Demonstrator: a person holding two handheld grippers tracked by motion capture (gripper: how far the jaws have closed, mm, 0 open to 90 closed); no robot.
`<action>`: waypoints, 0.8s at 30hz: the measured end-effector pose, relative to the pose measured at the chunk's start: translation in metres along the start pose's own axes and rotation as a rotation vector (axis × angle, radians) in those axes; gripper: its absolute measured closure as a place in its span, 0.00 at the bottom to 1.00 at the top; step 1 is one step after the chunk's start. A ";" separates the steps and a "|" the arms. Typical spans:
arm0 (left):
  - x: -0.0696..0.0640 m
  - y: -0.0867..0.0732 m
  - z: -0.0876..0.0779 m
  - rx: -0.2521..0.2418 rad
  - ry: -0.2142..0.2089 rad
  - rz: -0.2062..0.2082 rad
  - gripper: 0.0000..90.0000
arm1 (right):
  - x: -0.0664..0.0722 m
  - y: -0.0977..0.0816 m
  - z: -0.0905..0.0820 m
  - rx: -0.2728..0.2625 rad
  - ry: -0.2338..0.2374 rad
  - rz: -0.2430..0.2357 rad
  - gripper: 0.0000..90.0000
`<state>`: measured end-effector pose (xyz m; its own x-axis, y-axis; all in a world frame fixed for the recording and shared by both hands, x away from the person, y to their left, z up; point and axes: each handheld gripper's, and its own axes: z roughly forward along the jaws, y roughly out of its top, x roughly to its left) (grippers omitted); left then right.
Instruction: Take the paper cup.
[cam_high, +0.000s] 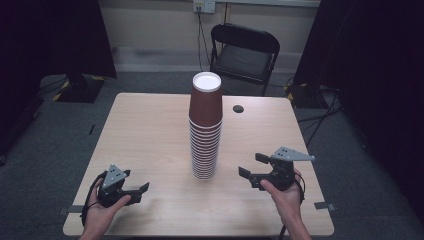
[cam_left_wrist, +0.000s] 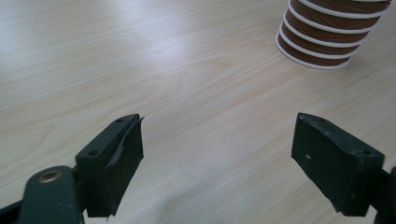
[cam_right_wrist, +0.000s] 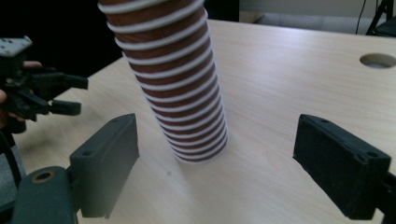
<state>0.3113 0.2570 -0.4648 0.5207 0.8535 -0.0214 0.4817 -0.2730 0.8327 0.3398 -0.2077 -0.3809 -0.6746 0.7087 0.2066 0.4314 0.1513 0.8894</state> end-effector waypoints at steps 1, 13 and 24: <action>0.000 0.000 0.000 0.000 0.001 0.003 0.18 | 0.000 0.000 0.000 0.000 0.000 0.000 0.15; 0.000 0.000 0.001 0.002 -0.007 0.008 0.18 | 0.015 0.037 0.005 -0.036 0.045 -0.075 0.16; -0.001 0.000 0.001 0.004 -0.010 0.007 0.18 | 0.028 0.072 0.012 -0.085 0.077 -0.113 0.15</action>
<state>0.3114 0.2560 -0.4653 0.5309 0.8472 -0.0207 0.4805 -0.2808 0.8308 0.3590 -0.1683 -0.3163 -0.7614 0.6348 0.1313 0.3000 0.1654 0.9395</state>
